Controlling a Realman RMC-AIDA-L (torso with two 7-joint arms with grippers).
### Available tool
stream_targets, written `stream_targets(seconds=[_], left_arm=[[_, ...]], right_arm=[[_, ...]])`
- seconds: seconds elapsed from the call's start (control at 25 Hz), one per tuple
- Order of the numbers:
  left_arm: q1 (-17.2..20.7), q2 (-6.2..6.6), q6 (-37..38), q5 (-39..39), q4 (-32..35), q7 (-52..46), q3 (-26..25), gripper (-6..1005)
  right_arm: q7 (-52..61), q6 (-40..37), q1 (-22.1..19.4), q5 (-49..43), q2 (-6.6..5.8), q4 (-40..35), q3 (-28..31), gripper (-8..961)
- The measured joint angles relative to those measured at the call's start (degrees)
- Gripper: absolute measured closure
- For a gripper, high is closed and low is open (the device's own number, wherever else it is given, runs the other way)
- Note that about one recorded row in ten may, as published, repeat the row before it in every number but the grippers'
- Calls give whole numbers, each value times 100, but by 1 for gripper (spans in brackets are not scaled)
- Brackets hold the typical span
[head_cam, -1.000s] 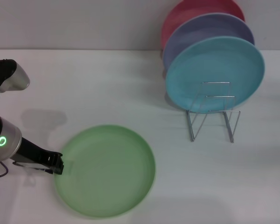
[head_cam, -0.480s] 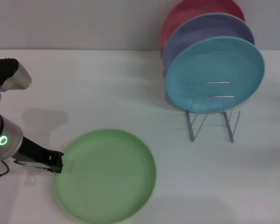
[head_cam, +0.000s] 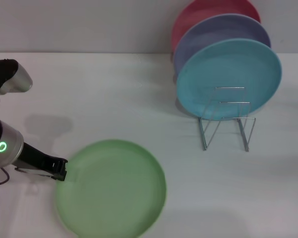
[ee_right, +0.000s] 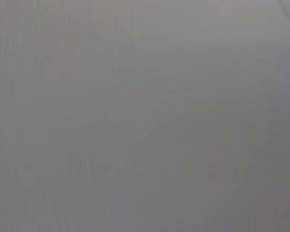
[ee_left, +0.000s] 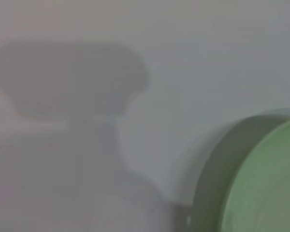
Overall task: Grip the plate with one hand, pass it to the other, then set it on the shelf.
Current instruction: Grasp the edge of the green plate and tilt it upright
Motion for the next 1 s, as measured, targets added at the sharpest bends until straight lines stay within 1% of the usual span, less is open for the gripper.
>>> stream_targets(seconds=[0.16,0.24,0.28,0.32,0.36,0.4,0.44,0.48,0.6,0.64,0.68,0.72,0.76,0.8,0.84,0.88,0.92,0.96,1.0], left_arm=[[44,0,45,-17,194,13,-138,976],[50,0,229,-22,296,20,-328,975],[50,0,229,-22,296,20,-328,975],[50,-1,436,-31,307,44,-449,975],[50,-1,436,-31,307,44,-449,975],[50,-2,596,-51,298,65,-522,974],[54,-4,919,-149,238,133,-633,974],[54,-4,919,-149,238,133,-633,974],[119,-2,1598,-498,94,372,-763,974],[209,-5,2155,-732,26,543,-786,973],[209,-5,2155,-732,26,543,-786,973],[312,-11,2714,-949,-56,712,-761,973],[312,-11,2714,-949,-56,712,-761,973],[373,-14,3038,-1108,-113,829,-740,973],[502,-17,3727,-1509,-278,1105,-672,972],[502,-17,3727,-1509,-278,1105,-672,972],[621,-21,4353,-1840,-439,1359,-551,972],[621,-21,4353,-1840,-439,1359,-551,972],[705,-22,4820,-2065,-533,1517,-416,972]], right_arm=[[0,0,-4,0,6,0,4,251],[0,1,-12,0,15,4,13,252],[0,1,-12,0,15,4,13,252],[0,1,-16,0,23,7,12,252],[0,1,-16,0,23,7,12,252],[0,4,-16,0,26,6,11,252],[-1,22,-16,0,27,1,7,252],[-1,22,-16,0,27,1,7,252],[-27,49,-20,-12,31,-8,3,253],[-36,52,-27,-36,34,-12,1,253],[-37,54,-32,-40,34,-15,1,253],[-39,56,-37,-44,35,-17,0,253],[-39,56,-37,-44,35,-17,0,253],[-41,58,-48,-46,38,-18,0,253],[-43,85,-63,-53,42,-18,-1,253],[-43,85,-63,-53,42,-18,-1,253],[-48,121,-80,-59,46,-18,-5,252],[-48,121,-80,-59,46,-18,-5,252],[-50,139,-86,-59,47,-18,-7,252]])
